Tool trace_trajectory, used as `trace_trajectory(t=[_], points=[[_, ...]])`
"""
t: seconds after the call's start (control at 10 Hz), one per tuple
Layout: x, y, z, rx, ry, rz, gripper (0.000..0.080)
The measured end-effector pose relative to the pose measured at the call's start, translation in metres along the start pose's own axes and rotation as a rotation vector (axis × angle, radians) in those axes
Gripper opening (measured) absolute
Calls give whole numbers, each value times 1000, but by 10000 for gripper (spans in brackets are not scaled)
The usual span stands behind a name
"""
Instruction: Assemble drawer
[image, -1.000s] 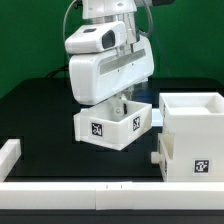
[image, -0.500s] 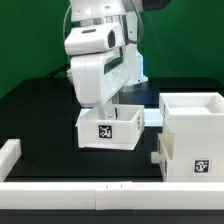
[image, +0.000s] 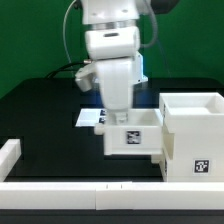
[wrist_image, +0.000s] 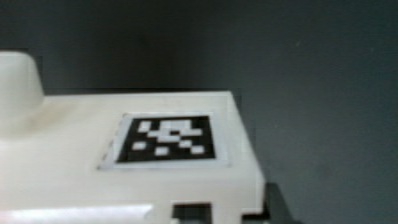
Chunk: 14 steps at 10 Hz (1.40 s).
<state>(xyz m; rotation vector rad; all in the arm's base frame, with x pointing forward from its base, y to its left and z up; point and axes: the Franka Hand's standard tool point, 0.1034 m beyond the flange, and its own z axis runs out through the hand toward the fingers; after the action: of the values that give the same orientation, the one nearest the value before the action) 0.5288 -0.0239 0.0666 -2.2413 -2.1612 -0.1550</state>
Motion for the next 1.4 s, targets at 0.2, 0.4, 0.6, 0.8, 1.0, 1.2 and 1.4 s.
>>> trace_trajectory(t=[0.2,0.4,0.6,0.8,1.0,1.2,1.4], points=[[7,0,3,4,-22,-66,39],[6,-1,4,7,-21,-63,39],[8,-1,4,6,-22,-59,39],[8,0,4,6,-22,-48,39],[14,6,3,-2,-21,-23,39],[18,7,2,-4,-20,-11,39],[21,7,2,-6,-20,0,39]])
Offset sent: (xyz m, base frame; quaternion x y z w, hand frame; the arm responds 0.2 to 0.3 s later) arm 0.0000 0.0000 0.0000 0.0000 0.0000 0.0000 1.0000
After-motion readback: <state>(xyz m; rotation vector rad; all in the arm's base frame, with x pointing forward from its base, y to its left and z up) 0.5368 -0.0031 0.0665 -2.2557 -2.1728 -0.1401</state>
